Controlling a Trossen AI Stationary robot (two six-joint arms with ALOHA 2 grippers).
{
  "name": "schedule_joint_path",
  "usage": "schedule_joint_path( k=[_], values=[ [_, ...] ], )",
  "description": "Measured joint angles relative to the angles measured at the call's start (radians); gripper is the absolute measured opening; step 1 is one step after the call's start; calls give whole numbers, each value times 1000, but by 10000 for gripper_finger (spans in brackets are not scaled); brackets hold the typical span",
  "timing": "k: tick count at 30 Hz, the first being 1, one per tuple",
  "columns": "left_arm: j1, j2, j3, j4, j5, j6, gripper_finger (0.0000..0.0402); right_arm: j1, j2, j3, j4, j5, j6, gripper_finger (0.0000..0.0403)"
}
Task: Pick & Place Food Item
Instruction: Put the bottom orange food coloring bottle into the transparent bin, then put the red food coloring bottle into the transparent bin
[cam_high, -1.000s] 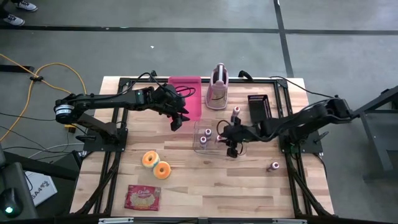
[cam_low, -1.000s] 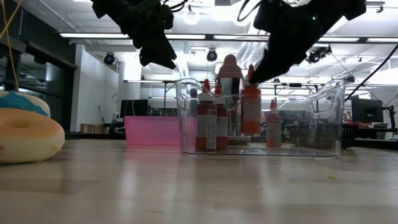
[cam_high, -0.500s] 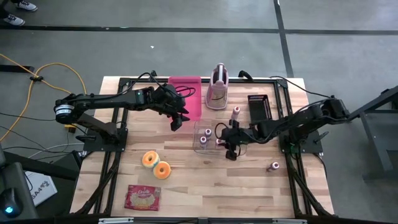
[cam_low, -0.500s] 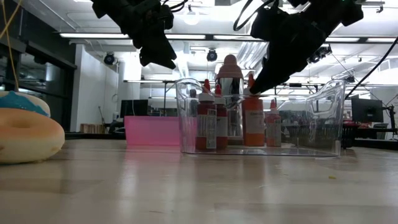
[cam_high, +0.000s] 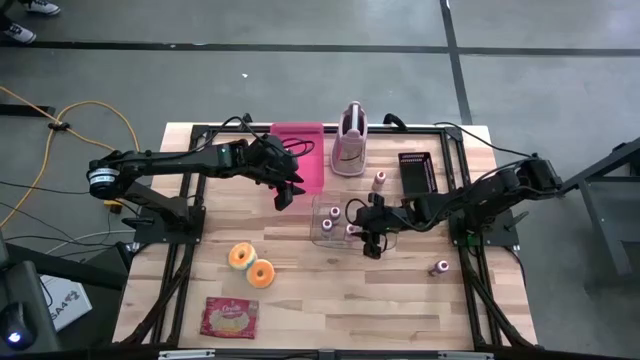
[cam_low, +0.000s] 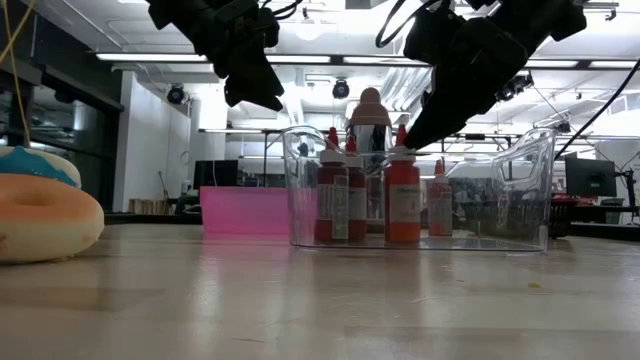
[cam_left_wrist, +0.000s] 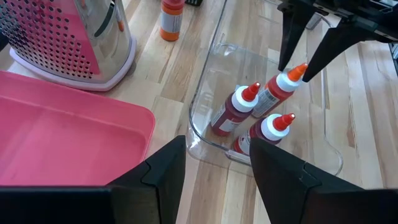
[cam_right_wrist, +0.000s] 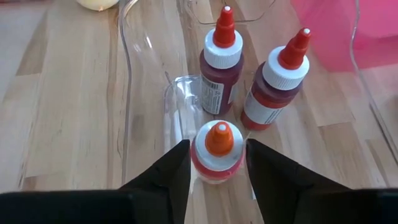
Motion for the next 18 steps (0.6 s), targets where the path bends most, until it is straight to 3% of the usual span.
schedule_joint_path(
  k=[9, 18],
  values=[
    [0, 0, 0, 0, 0, 0, 173, 0, -4, 0, 5, 30, -17, 143],
    [0, 0, 0, 0, 0, 0, 173, 0, -151, 0, -63, 72, -90, 143]
  ],
)
